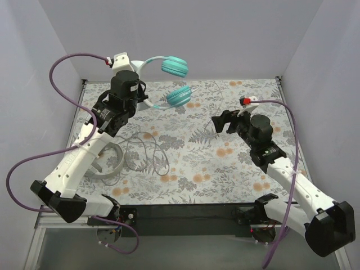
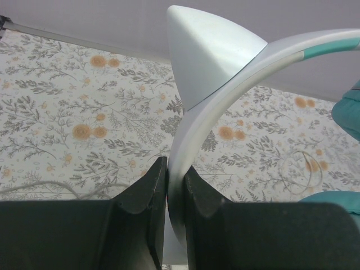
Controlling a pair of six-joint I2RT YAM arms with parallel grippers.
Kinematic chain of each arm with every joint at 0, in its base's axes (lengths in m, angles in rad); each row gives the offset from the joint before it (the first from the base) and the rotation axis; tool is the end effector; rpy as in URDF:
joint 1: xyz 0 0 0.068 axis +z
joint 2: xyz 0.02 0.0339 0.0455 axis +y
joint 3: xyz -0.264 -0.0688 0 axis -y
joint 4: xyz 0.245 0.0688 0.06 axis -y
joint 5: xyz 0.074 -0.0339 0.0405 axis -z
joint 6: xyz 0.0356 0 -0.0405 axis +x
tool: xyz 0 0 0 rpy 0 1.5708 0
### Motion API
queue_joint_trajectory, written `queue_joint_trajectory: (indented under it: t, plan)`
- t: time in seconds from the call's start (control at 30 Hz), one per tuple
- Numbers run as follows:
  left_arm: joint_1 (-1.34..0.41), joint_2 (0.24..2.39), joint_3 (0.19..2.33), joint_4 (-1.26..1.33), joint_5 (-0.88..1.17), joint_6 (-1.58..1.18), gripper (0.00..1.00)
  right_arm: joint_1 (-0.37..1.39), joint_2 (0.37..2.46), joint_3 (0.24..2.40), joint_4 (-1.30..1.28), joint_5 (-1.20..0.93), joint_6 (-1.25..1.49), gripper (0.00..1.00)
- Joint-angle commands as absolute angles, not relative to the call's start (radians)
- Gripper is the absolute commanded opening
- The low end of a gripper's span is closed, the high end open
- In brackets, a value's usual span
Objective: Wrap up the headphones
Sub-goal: Wrap the headphone cable with the right arm
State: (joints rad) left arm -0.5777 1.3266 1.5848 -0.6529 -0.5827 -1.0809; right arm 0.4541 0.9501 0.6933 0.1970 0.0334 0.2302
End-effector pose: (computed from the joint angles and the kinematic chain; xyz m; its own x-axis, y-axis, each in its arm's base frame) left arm 0.2398 -0.1329 0.4504 -0.1784 -0.7632 -0.6211 -0.2699 0.6449 -0.7150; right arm 0.2055 0.0990 0.3175 -0.1455 0.1827 -0.9723 -0.3854 0.8947 0.2258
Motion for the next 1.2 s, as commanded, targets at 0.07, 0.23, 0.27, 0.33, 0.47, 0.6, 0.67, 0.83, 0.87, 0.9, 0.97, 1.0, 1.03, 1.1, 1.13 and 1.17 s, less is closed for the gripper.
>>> queue_joint_trajectory:
  t: [0.07, 0.23, 0.27, 0.33, 0.47, 0.6, 0.67, 0.83, 0.87, 0.9, 0.97, 1.0, 1.03, 1.1, 1.13, 1.17]
  plan:
    - [-0.574, 1.258, 1.68, -0.658, -0.548, -1.138, 0.0, 0.445, 1.064, 0.683, 0.569, -0.029, 0.247, 0.92]
    - [-0.572, 1.241, 1.7, -0.673, -0.541, -1.149, 0.0, 0.443, 1.191, 0.71, 0.73, -0.032, 0.281, 0.9]
    - [-0.572, 1.238, 1.704, -0.673, -0.538, -1.15, 0.0, 0.442, 1.213, 0.735, 0.741, -0.032, 0.284, 0.89]
    - [-0.572, 1.239, 1.724, -0.684, -0.537, -1.16, 0.0, 0.443, 1.25, 0.747, 0.767, -0.037, 0.299, 0.87]
    - [-0.572, 1.252, 1.759, -0.703, -0.529, -1.201, 0.0, 0.443, 1.302, 0.729, 0.882, -0.023, 0.34, 0.85]
    - [-0.574, 1.256, 1.779, -0.703, -0.512, -1.236, 0.0, 0.451, 1.328, 0.735, 0.937, -0.021, 0.36, 0.81]
    - [-0.572, 1.258, 1.796, -0.703, -0.497, -1.25, 0.0, 0.465, 1.347, 0.745, 0.954, -0.006, 0.359, 0.8]
    - [-0.572, 1.264, 1.85, -0.721, -0.48, -1.281, 0.0, 0.48, 1.393, 0.778, 0.969, -0.005, 0.351, 0.76]
    - [-0.574, 1.262, 1.865, -0.722, -0.476, -1.285, 0.0, 0.482, 1.399, 0.779, 0.973, -0.003, 0.348, 0.75]
    - [-0.572, 1.262, 1.873, -0.727, -0.474, -1.296, 0.0, 0.483, 1.404, 0.782, 0.973, 0.024, 0.342, 0.74]
    - [-0.572, 1.258, 1.89, -0.727, -0.466, -1.301, 0.0, 0.483, 1.408, 0.776, 0.973, 0.037, 0.336, 0.72]
    - [-0.572, 1.259, 1.905, -0.732, -0.466, -1.304, 0.0, 0.483, 1.41, 0.773, 0.973, 0.038, 0.333, 0.71]
    - [-0.574, 1.259, 1.911, -0.733, -0.466, -1.305, 0.0, 0.485, 1.405, 0.767, 0.973, 0.038, 0.324, 0.7]
    - [-0.572, 1.259, 1.922, -0.733, -0.465, -1.308, 0.0, 0.483, 1.398, 0.743, 0.974, 0.044, 0.319, 0.69]
    - [-0.572, 1.258, 1.924, -0.733, -0.466, -1.313, 0.0, 0.483, 1.396, 0.735, 0.977, 0.044, 0.311, 0.69]
    - [-0.574, 1.256, 1.924, -0.73, -0.465, -1.315, 0.0, 0.483, 1.396, 0.73, 0.976, 0.046, 0.307, 0.69]
